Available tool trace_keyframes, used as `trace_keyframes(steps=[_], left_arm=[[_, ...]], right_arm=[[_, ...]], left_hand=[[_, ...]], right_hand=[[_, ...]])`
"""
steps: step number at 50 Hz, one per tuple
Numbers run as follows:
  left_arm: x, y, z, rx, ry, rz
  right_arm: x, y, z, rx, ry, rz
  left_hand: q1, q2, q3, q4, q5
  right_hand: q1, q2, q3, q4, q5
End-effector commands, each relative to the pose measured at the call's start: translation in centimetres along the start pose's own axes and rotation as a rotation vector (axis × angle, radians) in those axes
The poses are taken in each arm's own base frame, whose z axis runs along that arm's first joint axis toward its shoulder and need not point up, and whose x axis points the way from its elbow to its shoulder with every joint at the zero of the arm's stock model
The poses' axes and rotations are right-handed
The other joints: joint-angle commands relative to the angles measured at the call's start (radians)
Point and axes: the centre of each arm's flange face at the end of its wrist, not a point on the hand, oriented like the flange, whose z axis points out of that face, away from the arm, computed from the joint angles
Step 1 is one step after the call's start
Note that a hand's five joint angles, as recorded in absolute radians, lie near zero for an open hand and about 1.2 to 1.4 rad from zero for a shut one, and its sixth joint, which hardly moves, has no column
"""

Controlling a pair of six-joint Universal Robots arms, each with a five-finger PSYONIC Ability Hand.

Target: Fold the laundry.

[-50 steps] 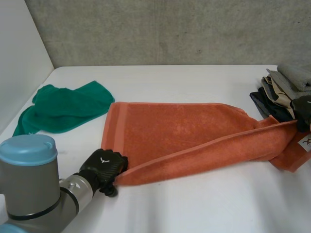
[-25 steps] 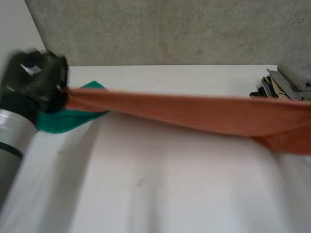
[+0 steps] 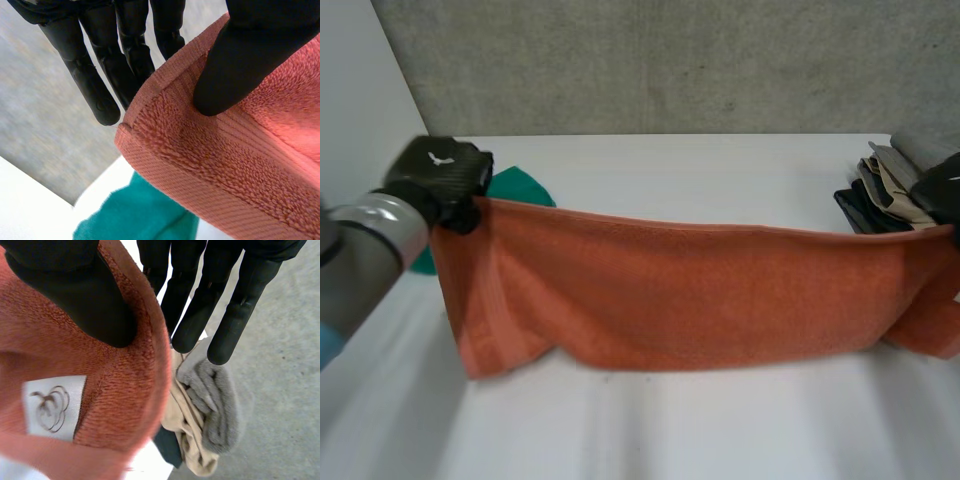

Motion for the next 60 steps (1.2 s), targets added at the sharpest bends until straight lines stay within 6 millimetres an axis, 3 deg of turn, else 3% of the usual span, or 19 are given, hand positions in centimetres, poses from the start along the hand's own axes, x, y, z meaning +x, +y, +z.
trace_keyframes(steps=[1, 4, 8, 10, 13, 14, 17, 19, 25, 30, 35, 42, 45, 49, 50, 56, 58, 60], left_arm=[[-0.5, 0.6, 6.9, 0.094, -0.06, 0.071], [-1.5, -1.1, 8.7, 0.214, -0.123, 0.091], [-4.9, -6.5, 10.4, 0.513, -0.305, 0.111], [-5.7, -8.5, 10.2, 0.616, -0.356, 0.119], [-7.5, -12.5, 8.8, 0.8, -0.456, 0.128], [-7.9, -13.3, 8.2, 0.835, -0.473, 0.128], [-8.8, -14.7, 6.8, 0.885, -0.493, 0.114], [-8.7, -14.2, 6.8, 0.865, -0.476, 0.099], [-6.6, -8.5, 8.0, 0.671, -0.378, 0.057], [-5.0, -3.0, 8.4, 0.507, -0.323, 0.043], [-2.0, 2.8, 7.8, 0.338, -0.236, 0.023], [1.7, 8.4, 5.9, 0.141, -0.129, 0.006], [2.5, 9.6, 4.5, 0.053, -0.085, 0.0], [3.0, 9.4, 0.3, -0.117, 0.002, -0.008], [3.1, 9.4, -1.4, -0.196, 0.037, -0.009], [4.1, 9.3, -8.4, -0.485, 0.212, 0.023], [4.4, 9.2, -10.9, -0.573, 0.289, 0.088], [4.4, 9.0, -12.1, -0.606, 0.327, 0.135]], right_arm=[[-1.1, -0.8, 7.4, 0.045, 0.164, -0.001], [0.5, -2.6, 9.8, 0.14, 0.305, -0.002], [4.8, -6.2, 10.0, 0.336, 0.534, 0.035], [7.0, -8.4, 9.2, 0.477, 0.664, 0.075], [8.6, -10.8, 7.4, 0.629, 0.757, 0.114], [9.0, -12.1, 6.1, 0.704, 0.787, 0.124], [9.0, -12.9, 5.2, 0.753, 0.777, 0.125], [8.7, -12.9, 5.1, 0.755, 0.763, 0.122], [6.2, -11.0, 6.6, 0.682, 0.676, 0.124], [1.8, -7.2, 9.0, 0.566, 0.534, 0.129], [-2.7, -3.9, 10.5, 0.486, 0.379, 0.13], [-8.9, 0.3, 11.7, 0.377, 0.162, 0.113], [-10.4, 1.6, 10.8, 0.287, 0.076, 0.098], [-11.1, 3.8, 8.5, 0.126, -0.056, 0.066], [-11.0, 4.1, 7.8, 0.09, -0.08, 0.053], [-9.7, 7.0, 0.0, -0.209, -0.31, -0.11], [-9.6, 7.3, -1.6, -0.245, -0.362, -0.151], [-9.2, 7.4, -2.6, -0.244, -0.362, -0.203]], left_hand=[[0.221, 0.198, 0.202, 0.195, 0.248], [0.221, 0.198, 0.202, 0.195, 0.248], [0.221, 0.198, 0.202, 0.195, 0.248], [0.221, 0.198, 0.202, 0.195, 0.248], [0.221, 0.198, 0.202, 0.195, 0.248], [0.221, 0.198, 0.202, 0.195, 0.248], [0.221, 0.198, 0.202, 0.195, 0.248], [0.221, 0.198, 0.202, 0.195, 0.248], [0.221, 0.198, 0.202, 0.195, 0.248], [0.221, 0.198, 0.202, 0.195, 0.248], [0.221, 0.198, 0.202, 0.195, 0.248], [0.221, 0.198, 0.202, 0.195, 0.248], [0.221, 0.198, 0.202, 0.195, 0.248], [0.221, 0.198, 0.202, 0.195, 0.248], [0.221, 0.198, 0.202, 0.195, 0.248], [0.221, 0.198, 0.202, 0.195, 0.248], [0.221, 0.198, 0.202, 0.195, 0.248], [0.221, 0.198, 0.202, 0.195, 0.248]], right_hand=[[0.259, 0.219, 0.201, 0.195, 0.224], [0.259, 0.219, 0.201, 0.195, 0.224], [0.259, 0.219, 0.201, 0.195, 0.224], [0.259, 0.219, 0.201, 0.195, 0.224], [0.259, 0.219, 0.201, 0.195, 0.224], [0.259, 0.219, 0.201, 0.195, 0.224], [0.259, 0.219, 0.201, 0.195, 0.224], [0.259, 0.219, 0.201, 0.195, 0.224], [0.259, 0.219, 0.201, 0.195, 0.224], [0.259, 0.219, 0.201, 0.195, 0.224], [0.259, 0.219, 0.201, 0.195, 0.224], [0.259, 0.219, 0.201, 0.195, 0.224], [0.259, 0.219, 0.201, 0.195, 0.224], [0.259, 0.219, 0.201, 0.195, 0.224], [0.259, 0.219, 0.201, 0.195, 0.224], [0.259, 0.219, 0.201, 0.195, 0.224], [0.259, 0.219, 0.201, 0.195, 0.224], [0.259, 0.219, 0.201, 0.195, 0.224]])
